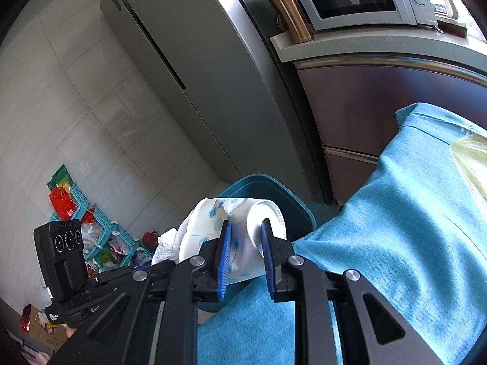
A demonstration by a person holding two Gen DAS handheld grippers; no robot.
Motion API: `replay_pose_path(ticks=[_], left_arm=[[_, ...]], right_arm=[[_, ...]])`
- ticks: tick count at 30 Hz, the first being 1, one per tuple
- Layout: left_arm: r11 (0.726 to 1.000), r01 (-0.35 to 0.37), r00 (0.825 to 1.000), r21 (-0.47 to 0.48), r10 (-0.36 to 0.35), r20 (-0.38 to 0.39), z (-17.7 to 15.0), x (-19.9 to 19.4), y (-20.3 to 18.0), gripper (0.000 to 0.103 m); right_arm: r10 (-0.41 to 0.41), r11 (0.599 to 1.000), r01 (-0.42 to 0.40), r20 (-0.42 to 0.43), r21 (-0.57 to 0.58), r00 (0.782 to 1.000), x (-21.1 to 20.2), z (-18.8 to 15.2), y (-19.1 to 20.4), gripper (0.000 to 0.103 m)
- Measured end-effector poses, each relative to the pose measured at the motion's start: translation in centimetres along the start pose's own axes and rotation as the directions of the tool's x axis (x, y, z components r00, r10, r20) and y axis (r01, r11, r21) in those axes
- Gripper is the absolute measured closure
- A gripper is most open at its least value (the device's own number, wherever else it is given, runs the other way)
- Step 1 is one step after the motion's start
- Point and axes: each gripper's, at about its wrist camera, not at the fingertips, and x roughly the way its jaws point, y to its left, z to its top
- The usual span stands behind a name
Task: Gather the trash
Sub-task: 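Carry the tissue and paper cup into the teal bin and open both tools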
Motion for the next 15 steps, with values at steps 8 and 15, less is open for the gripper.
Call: replay_pose_path(ticks=[8,15], left_arm=[[0.999,-0.026,1.000,-0.029,0.025,-0.017,0.2,1.6,1.0,0.093],[0.998,-0.029,0.999,-0.058,0.026,-0.047,0.5,3.7,2.0,0.091]], right_arm=[[-0.054,0.999,0.053,-0.063,-0.008,0.997,2.8,0.5,0.3,0.084],[-0.088,0.996,0.089,-0.097,0.002,0.991,4.6,0.6,0.3,0.083]])
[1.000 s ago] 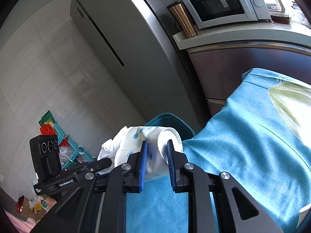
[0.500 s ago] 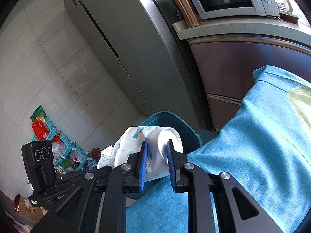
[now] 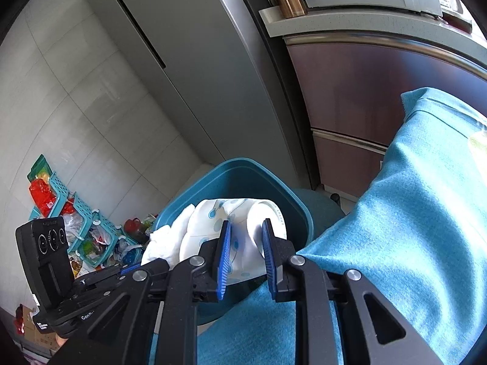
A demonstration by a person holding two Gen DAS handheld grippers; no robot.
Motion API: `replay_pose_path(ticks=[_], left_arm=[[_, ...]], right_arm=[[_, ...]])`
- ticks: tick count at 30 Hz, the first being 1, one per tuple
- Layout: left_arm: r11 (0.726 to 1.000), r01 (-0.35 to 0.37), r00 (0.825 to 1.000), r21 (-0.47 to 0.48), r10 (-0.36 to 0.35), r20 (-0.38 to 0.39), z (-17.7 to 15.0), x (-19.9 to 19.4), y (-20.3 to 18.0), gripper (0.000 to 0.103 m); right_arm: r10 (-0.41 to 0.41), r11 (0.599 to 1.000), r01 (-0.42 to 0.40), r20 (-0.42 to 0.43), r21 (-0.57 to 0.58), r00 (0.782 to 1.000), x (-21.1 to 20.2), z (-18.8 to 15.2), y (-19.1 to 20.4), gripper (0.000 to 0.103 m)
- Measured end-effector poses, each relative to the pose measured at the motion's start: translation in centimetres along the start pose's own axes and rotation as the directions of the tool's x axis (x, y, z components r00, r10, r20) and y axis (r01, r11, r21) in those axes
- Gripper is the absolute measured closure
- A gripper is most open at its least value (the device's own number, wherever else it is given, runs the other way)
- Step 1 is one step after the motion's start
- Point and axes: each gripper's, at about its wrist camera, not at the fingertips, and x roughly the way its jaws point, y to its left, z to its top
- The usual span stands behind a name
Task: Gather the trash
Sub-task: 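Carry the tissue and paper cup into the teal bin and open both tools, then move both open tools back over the table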
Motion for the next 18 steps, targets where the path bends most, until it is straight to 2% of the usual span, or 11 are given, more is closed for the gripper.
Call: replay_pose_path(ticks=[2,9,13,18], left_arm=[[1.000,-0.022,1.000,-0.001,0.022,-0.013,0.0,0.9,0.1,0.090],[1.000,-0.019,0.998,-0.013,0.018,-0.060,-0.5,3.2,0.2,0.084],[1.000,-0.008,0.998,0.006,0.009,-0.055,-0.9,3.1,-0.4,0.084],[0.999,0.003,1.000,0.054,-0.002,-0.020,-1.3,1.4,-2.0,0.077]], right_arm=[[-0.002,1.000,0.002,-0.008,0.011,1.000,0.3,0.0,0.0,0.082],[0.008,1.000,-0.008,0.000,0.023,1.000,-0.1,-0.2,-0.1,0.080],[0.026,0.999,-0.026,0.010,0.023,1.000,-1.1,-0.7,-0.6,0.079],[0.058,0.998,-0.058,0.043,0.011,0.997,-3.5,-1.7,-1.0,0.074]])
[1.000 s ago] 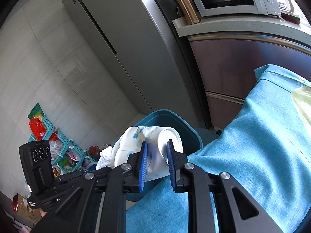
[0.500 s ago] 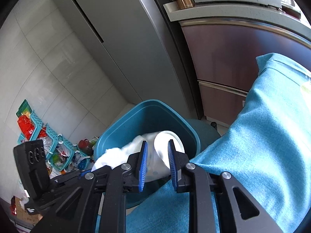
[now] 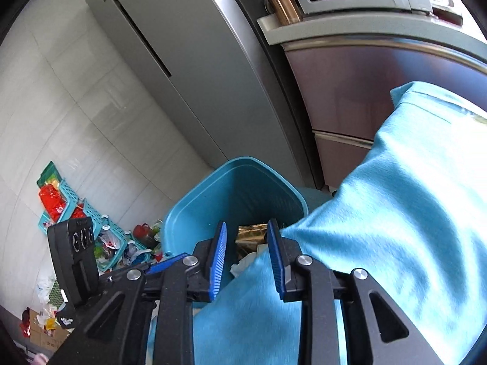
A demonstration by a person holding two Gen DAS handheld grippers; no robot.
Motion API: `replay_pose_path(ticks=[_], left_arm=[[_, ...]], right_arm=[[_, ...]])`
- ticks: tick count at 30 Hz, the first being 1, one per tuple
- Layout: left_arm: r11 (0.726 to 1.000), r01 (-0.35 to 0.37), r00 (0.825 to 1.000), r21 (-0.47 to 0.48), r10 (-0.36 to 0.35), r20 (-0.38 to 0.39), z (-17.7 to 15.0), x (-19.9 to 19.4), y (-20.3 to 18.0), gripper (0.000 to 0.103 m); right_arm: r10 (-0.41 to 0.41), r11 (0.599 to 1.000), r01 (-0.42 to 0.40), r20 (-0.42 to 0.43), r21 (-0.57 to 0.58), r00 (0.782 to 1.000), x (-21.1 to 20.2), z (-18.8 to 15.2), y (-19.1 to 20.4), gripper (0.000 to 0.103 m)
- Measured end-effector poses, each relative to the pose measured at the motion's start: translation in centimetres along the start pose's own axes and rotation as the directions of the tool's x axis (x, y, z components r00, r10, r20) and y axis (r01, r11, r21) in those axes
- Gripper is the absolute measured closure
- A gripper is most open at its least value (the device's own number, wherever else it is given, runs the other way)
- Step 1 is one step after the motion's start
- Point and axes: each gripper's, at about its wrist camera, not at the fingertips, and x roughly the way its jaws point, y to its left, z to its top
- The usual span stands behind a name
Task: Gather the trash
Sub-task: 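Move both open tools back over the table, then grasp a second paper cup with the left tool while the right tool grasps a foam net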
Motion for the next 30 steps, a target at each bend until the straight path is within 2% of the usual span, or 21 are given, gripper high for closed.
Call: replay_pose_path(ticks=[6,10,15,20,25,30], left_arm=[[0.995,0.060,0.997,0.082,-0.064,0.046,-0.7,-2.5,-3.3,0.069],[0.984,0.122,0.991,0.130,-0.128,0.043,-1.2,-3.4,-5.9,0.068],[0.960,0.190,0.980,0.207,-0.197,0.017,-2.5,-4.0,-9.7,0.066],[0.924,0.265,0.963,0.276,-0.266,-0.037,-3.9,-3.8,-14.0,0.066],[0.883,0.332,0.943,0.333,-0.320,-0.092,-5.5,-3.3,-18.6,0.064],[0.846,0.383,0.924,0.370,-0.353,-0.150,-7.0,-2.3,-22.2,0.062]], right_arm=[[0.007,0.998,-0.002,0.075,-0.067,0.997,-4.8,-1.9,1.0,0.066],[-0.006,0.997,0.016,0.124,-0.078,0.992,-8.3,-3.9,0.9,0.063],[-0.038,0.998,0.048,0.178,-0.050,0.983,-12.6,-6.4,-0.6,0.062],[-0.112,0.993,0.114,0.235,0.008,0.966,-17.4,-9.5,-2.9,0.061],[-0.247,0.968,0.225,0.283,0.109,0.927,-22.2,-13.0,-5.9,0.060],[-0.376,0.921,0.316,0.308,0.228,0.874,-26.1,-15.9,-9.4,0.056]])
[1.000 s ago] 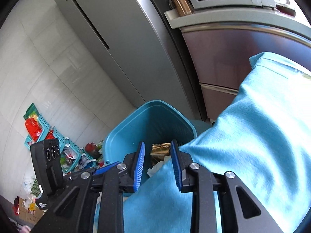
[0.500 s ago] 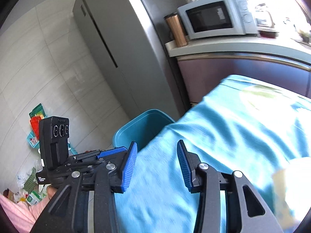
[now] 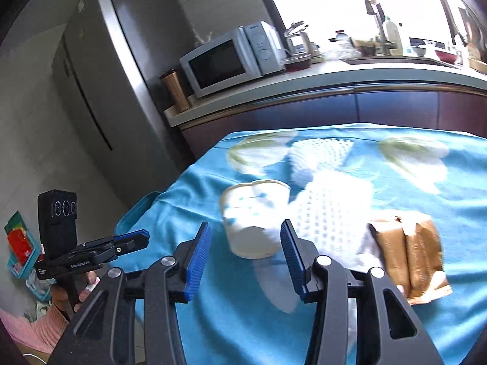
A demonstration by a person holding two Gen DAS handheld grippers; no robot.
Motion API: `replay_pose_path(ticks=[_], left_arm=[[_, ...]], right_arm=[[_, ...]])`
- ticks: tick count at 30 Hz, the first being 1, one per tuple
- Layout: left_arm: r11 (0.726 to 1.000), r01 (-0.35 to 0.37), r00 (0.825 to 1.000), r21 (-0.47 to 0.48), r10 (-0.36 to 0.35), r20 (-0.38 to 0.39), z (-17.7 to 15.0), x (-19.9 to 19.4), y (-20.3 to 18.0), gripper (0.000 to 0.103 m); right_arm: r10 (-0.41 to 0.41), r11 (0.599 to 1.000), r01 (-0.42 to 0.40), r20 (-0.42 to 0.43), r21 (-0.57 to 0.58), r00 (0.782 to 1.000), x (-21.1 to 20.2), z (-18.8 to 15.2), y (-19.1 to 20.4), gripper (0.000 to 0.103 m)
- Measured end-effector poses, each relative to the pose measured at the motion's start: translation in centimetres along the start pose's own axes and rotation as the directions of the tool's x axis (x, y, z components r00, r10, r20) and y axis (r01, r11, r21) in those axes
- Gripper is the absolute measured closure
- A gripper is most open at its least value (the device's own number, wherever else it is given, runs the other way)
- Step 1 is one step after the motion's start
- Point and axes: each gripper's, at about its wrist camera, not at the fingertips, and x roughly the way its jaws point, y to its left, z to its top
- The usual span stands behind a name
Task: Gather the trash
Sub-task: 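Grasp a second paper cup with the left tool while the right tool grasps a foam net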
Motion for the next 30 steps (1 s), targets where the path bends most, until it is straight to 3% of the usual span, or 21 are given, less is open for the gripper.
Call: replay_pose_path(ticks=[6,9,18,22,25,30], left_arm=[[0.998,0.058,0.998,0.026,-0.057,-0.039,0.6,2.5,-2.3,0.061],[0.996,0.093,0.994,0.017,-0.092,-0.054,1.1,3.5,-3.0,0.057],[0.981,0.166,0.974,-0.098,-0.179,-0.141,2.9,8.4,-3.5,0.045],[0.964,0.195,0.960,-0.180,-0.225,-0.166,3.6,10.7,-2.7,0.042],[0.951,0.205,0.954,-0.232,-0.247,-0.169,4.1,11.9,-2.1,0.038],[0.931,0.220,0.945,-0.291,-0.277,-0.173,4.9,13.9,-1.2,0.035]], right_arm=[[-0.051,0.992,0.048,0.021,0.113,0.998,-0.7,0.0,-5.0,0.051],[-0.028,0.988,0.027,0.005,0.154,1.000,0.4,0.4,-6.5,0.046],[0.076,0.965,-0.068,-0.020,0.253,0.997,2.2,0.3,-8.5,0.046],[0.110,0.959,-0.102,-0.018,0.265,0.994,2.4,0.3,-8.7,0.060],[0.125,0.955,-0.117,-0.013,0.274,0.992,2.3,0.2,-9.1,0.062],[0.155,0.946,-0.144,-0.014,0.289,0.988,2.4,0.1,-9.7,0.075]])
